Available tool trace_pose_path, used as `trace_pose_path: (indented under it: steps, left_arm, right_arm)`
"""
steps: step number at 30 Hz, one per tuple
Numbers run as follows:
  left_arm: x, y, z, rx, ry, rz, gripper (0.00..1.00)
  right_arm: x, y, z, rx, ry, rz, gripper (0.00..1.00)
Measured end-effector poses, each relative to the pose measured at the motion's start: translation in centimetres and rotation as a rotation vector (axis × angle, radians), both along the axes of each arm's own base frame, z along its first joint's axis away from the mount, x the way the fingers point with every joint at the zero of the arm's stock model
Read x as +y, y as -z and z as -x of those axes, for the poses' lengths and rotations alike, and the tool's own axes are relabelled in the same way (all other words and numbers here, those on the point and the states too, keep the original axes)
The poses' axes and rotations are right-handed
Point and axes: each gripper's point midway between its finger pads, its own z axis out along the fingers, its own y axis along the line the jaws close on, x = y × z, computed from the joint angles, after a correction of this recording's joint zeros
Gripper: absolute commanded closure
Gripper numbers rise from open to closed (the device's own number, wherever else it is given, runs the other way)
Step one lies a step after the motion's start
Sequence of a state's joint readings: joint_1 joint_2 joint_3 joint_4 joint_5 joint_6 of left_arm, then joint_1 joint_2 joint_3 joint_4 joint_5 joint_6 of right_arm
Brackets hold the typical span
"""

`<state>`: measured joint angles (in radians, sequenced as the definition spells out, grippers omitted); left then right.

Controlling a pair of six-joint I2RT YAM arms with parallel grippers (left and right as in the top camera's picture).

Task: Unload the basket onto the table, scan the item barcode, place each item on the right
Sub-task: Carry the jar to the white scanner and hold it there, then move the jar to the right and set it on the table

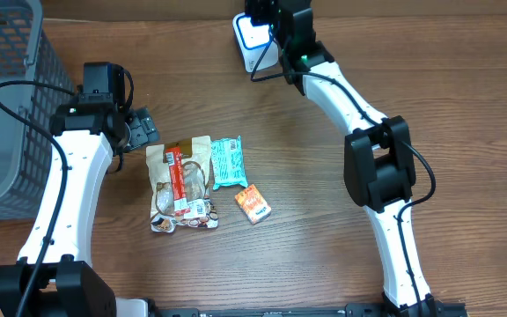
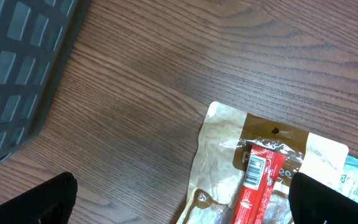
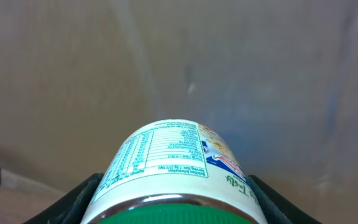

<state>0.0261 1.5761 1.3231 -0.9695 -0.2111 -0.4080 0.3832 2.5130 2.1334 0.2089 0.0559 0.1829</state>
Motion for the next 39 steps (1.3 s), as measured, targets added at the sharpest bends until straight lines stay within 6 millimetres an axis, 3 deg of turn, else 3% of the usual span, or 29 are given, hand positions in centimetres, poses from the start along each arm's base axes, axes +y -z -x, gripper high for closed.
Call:
trace_pose_path:
  steps: [7, 8, 29, 39]
  left_arm:
    - [0.0, 0.0, 0.0, 0.0, 0.0, 0.0, 0.0]
    - [0.0, 0.0, 0.0, 0.0, 0.0, 0.0, 0.0]
    - [0.0, 0.0, 0.0, 0.0, 0.0, 0.0, 0.0]
    - [0.0, 0.0, 0.0, 0.0, 0.0, 0.0, 0.0]
  right_arm:
    - [1.0, 7.6, -0.2, 0.126, -0.005, -0.028, 0.96]
    - [1.0, 7.9, -0.2, 0.129, -0.004, -0.034, 0.96]
    - [1.0, 7.8, -0.3, 0.131, 0.001, -0.068, 0.96]
    - [1.0, 6.3, -0.4, 0.099, 0.0, -0.082, 0.96]
